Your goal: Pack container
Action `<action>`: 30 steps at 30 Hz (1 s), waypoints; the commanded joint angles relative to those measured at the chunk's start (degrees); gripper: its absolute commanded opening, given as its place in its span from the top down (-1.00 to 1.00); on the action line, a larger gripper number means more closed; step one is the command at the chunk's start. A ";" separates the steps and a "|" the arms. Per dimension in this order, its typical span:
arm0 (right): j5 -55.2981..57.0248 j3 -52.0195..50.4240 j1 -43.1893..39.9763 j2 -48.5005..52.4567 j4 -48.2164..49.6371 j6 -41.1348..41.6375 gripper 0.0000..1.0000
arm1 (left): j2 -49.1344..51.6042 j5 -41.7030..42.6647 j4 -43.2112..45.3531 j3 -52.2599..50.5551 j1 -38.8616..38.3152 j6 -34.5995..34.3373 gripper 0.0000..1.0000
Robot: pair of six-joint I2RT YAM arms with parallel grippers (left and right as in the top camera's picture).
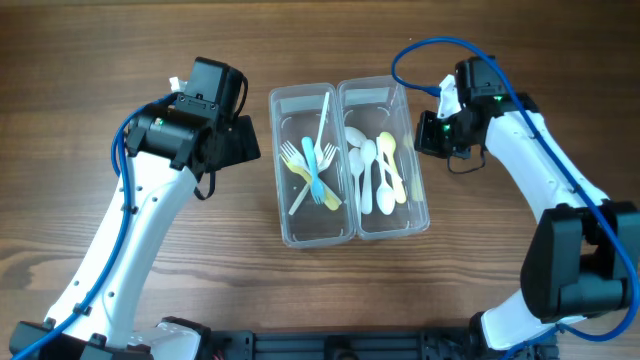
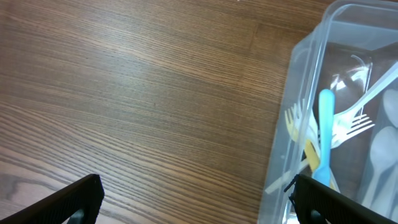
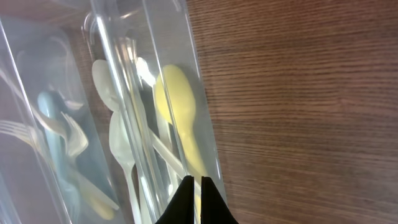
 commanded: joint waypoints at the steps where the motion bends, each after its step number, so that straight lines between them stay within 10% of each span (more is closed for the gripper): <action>1: 4.31 0.17 -0.90 0.81 0.92 3.78 0.91 | 0.44 -0.96 -0.55 -0.48 0.37 0.61 -1.00; 11: 4.35 6.47 -1.84 -16.00 -1.84 -5.92 0.91 | -1.16 2.82 2.75 0.28 0.37 10.23 -0.64; 26: 4.33 8.44 -1.84 -61.33 -7.52 -10.64 0.90 | -35.54 2.69 -2.29 2.49 0.37 10.08 -0.99; 28: 4.31 8.44 -1.84 -63.39 -9.42 -11.87 0.70 | -36.92 2.69 -4.26 2.49 0.37 10.08 -1.00; 30: 4.31 8.44 -1.84 -64.43 -10.19 -11.89 0.04 | -37.20 2.71 -5.38 2.49 0.37 10.08 -1.00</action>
